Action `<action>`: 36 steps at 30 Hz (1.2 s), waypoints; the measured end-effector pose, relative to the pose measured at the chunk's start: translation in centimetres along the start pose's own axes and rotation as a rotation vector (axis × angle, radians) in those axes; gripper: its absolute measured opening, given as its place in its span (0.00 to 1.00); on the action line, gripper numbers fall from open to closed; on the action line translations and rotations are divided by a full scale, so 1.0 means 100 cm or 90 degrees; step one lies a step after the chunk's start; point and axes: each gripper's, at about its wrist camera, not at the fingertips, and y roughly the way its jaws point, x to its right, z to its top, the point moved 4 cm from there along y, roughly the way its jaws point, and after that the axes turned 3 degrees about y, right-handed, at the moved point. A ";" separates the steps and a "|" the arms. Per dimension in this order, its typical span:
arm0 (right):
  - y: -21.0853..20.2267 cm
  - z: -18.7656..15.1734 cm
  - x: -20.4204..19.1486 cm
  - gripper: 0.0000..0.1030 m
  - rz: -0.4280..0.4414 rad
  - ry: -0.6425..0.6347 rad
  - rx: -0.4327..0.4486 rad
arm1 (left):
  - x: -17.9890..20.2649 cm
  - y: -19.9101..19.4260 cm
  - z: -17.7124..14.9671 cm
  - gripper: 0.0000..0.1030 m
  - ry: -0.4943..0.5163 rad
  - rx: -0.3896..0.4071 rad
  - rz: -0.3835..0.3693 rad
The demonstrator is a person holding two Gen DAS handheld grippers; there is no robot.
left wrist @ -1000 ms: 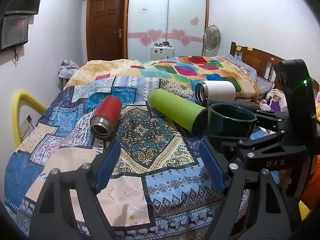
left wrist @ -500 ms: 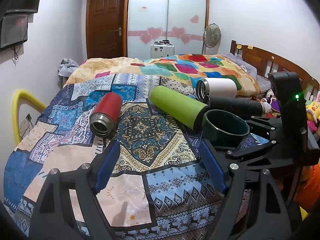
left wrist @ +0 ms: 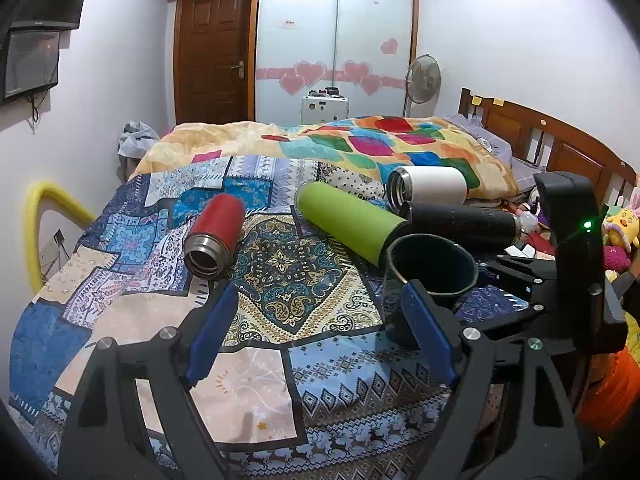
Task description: Flip cup upright
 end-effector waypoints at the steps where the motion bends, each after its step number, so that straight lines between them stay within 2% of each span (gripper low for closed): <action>1: -0.006 0.000 -0.001 0.71 -0.001 0.001 0.005 | 0.001 -0.002 0.001 0.82 0.001 0.003 0.000; 5: -0.039 0.002 -0.004 0.71 -0.026 -0.006 0.057 | 0.010 -0.020 0.009 0.82 0.002 0.029 -0.005; 12: -0.123 0.017 -0.007 0.71 -0.073 0.003 0.199 | 0.030 -0.066 0.030 0.82 0.006 0.105 0.006; 19: -0.185 0.018 -0.021 0.71 -0.095 0.025 0.316 | 0.050 -0.122 0.046 0.82 0.008 0.188 0.023; 24: -0.203 0.013 -0.030 0.73 -0.109 0.030 0.359 | 0.059 -0.149 0.049 0.88 0.008 0.227 0.044; 26: -0.208 0.011 -0.031 0.79 -0.111 0.033 0.370 | 0.062 -0.157 0.048 0.91 0.009 0.240 0.053; 30: -0.216 0.006 -0.031 0.86 -0.126 0.036 0.386 | 0.064 -0.166 0.046 0.96 0.007 0.252 0.063; 32: -0.220 0.003 -0.031 0.93 -0.134 0.037 0.393 | 0.065 -0.167 0.045 0.99 0.003 0.251 0.065; 36: -0.224 -0.003 -0.031 0.96 -0.148 0.032 0.403 | 0.066 -0.167 0.042 0.99 -0.003 0.249 0.065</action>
